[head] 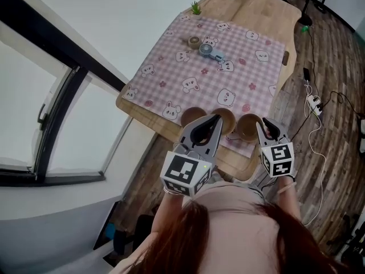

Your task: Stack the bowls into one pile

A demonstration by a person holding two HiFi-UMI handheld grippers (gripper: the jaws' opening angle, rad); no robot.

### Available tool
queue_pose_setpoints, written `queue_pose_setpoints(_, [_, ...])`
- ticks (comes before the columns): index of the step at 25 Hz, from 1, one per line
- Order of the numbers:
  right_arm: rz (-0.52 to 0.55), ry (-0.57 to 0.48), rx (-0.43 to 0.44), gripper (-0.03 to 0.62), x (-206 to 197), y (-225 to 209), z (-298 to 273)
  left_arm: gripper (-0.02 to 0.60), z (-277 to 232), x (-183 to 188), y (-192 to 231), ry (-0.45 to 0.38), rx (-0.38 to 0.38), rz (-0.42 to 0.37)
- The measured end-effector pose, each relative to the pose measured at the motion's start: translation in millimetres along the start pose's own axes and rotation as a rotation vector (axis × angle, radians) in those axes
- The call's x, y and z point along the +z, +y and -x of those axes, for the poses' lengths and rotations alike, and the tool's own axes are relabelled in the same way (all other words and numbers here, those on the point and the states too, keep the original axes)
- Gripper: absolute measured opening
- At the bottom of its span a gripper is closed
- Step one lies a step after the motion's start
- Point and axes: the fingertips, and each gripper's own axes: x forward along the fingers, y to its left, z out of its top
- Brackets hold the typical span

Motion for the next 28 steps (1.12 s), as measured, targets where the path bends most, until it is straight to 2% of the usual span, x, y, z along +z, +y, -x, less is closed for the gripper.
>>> queue_pose_setpoints(17, [-0.065, 0.117, -0.048, 0.086, -51, -21, -30, 0.012, -6, -9, 14, 0.033, 0.000, 0.016])
queue_pose_setpoints(28, [-0.116, 0.219, -0.048, 0.103, -94, -24, -47, 0.012, -2, -15, 20, 0.054, 0.021, 0.024])
